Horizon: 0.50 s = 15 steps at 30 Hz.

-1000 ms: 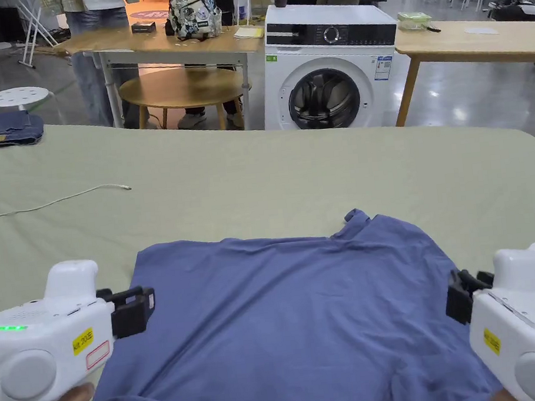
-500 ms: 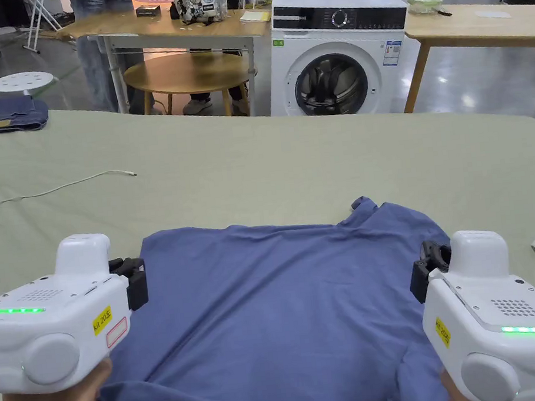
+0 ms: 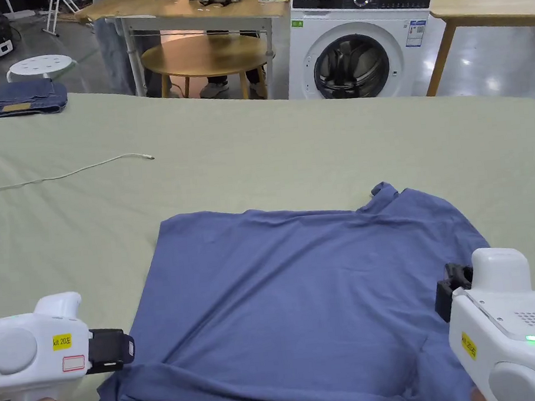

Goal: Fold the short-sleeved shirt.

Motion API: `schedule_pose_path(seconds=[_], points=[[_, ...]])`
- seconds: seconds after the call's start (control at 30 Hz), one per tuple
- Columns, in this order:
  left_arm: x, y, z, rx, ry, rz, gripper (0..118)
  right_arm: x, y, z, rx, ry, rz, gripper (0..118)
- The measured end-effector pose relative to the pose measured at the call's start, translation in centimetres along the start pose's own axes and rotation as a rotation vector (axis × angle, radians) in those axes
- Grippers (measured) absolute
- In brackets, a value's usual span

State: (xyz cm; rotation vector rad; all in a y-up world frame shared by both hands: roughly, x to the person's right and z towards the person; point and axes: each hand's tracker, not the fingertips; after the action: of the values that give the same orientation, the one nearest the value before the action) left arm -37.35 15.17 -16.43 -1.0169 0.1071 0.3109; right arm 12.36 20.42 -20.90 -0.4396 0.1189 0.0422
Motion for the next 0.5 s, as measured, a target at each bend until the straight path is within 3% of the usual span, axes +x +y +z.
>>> schedule_pose_path(seconds=[0.13, 0.4, 0.5], points=[[-0.3, -1.3, -1.6, -0.096, 0.008, 0.042, 75, -0.1, -0.7, 0.0, -0.027, 0.000, 0.002, 0], [3.5, -3.2, -2.3, -0.119, 0.166, -0.110, 74, 0.3, -2.2, 0.0, -0.070, -0.006, -0.001, 0], [2.6, -2.3, -3.2, -0.102, 0.158, -0.137, 58, 0.6, -2.7, 0.0, -0.085, -0.012, -0.004, 0]])
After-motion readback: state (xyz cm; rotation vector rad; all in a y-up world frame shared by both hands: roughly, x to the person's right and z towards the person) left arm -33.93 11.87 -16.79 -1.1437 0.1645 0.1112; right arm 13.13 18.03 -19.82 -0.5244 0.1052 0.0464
